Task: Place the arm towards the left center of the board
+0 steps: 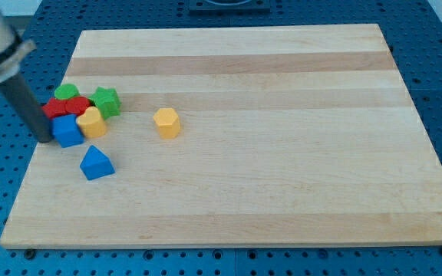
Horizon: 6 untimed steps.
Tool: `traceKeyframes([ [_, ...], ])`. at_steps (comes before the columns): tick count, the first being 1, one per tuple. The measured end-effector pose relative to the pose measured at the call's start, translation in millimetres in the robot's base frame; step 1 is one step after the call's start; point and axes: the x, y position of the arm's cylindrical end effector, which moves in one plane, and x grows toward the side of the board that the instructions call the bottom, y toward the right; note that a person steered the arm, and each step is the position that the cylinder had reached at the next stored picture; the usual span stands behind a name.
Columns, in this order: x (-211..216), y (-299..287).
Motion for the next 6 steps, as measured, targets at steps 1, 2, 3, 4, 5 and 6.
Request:
traceKeyframes([
  [1,0,71],
  [2,0,117],
  [3,0,91],
  [4,0,39],
  [5,22,-18],
  [6,24,-41],
])
